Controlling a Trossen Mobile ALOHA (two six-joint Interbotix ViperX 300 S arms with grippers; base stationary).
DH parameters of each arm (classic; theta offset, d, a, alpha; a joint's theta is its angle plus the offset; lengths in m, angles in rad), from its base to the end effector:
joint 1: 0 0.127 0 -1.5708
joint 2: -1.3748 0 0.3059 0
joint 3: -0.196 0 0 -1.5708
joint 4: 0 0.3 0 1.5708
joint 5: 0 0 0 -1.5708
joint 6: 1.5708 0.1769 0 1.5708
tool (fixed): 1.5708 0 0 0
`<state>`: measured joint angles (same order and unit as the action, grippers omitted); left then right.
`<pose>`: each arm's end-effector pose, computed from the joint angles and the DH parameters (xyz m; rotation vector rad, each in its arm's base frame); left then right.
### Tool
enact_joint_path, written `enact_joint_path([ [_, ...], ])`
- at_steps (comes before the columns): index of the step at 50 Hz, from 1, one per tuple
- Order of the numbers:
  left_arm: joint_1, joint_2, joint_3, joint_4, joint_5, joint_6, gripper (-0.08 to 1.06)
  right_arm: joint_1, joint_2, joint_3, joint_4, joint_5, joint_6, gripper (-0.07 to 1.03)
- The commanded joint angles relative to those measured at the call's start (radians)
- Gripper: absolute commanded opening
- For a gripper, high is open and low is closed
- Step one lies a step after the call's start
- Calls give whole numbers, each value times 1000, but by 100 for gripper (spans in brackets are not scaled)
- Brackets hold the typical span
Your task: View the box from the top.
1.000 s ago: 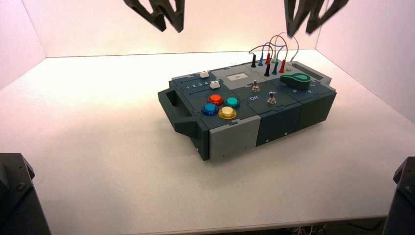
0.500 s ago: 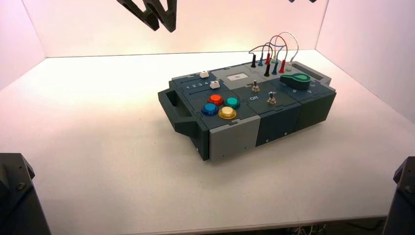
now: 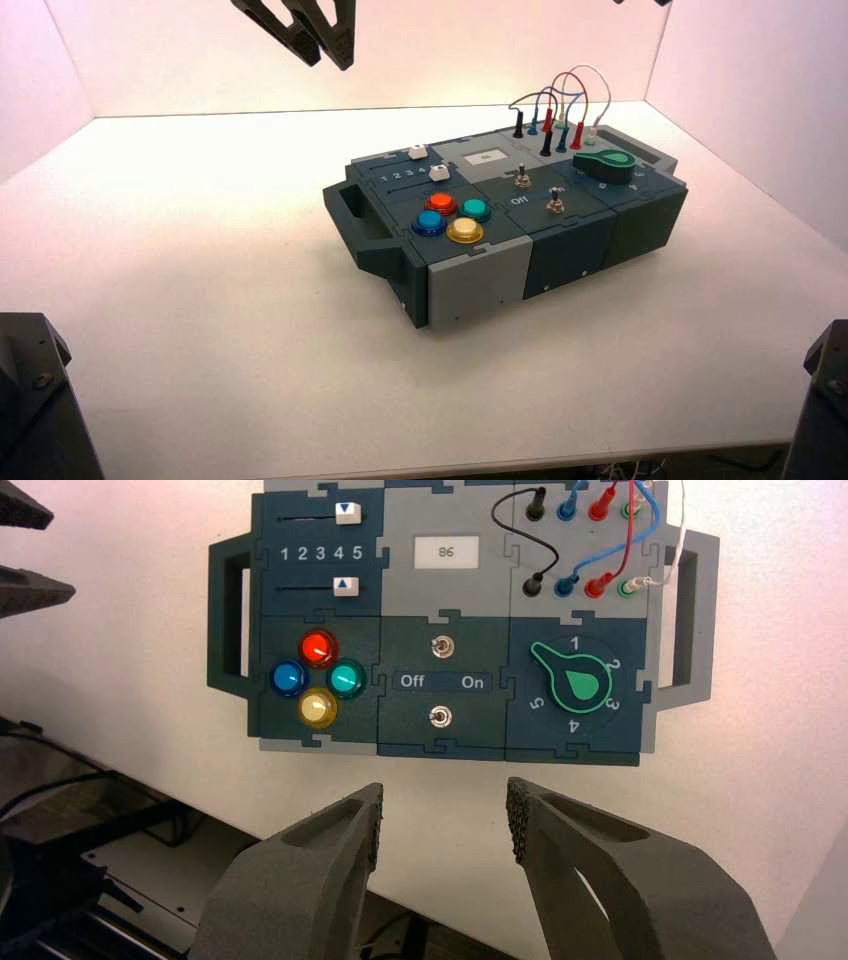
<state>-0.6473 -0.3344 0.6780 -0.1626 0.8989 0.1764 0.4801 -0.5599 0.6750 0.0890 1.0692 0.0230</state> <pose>0.2241 -0.1975 0.1632 0.3872 1.1983 -0.7181 0.2206 0.1304 0.2152 -0.1822 1.1866 0.4514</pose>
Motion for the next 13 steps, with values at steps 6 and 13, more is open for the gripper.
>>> enact_joint_path([
  [6,0,-3,-11,-3,-5,3,58,2,14,-2,-3,-32,3,65],
  [13,2,-2,-11,-3,-3,3,58,2,25,8,-5,-63,3,65],
])
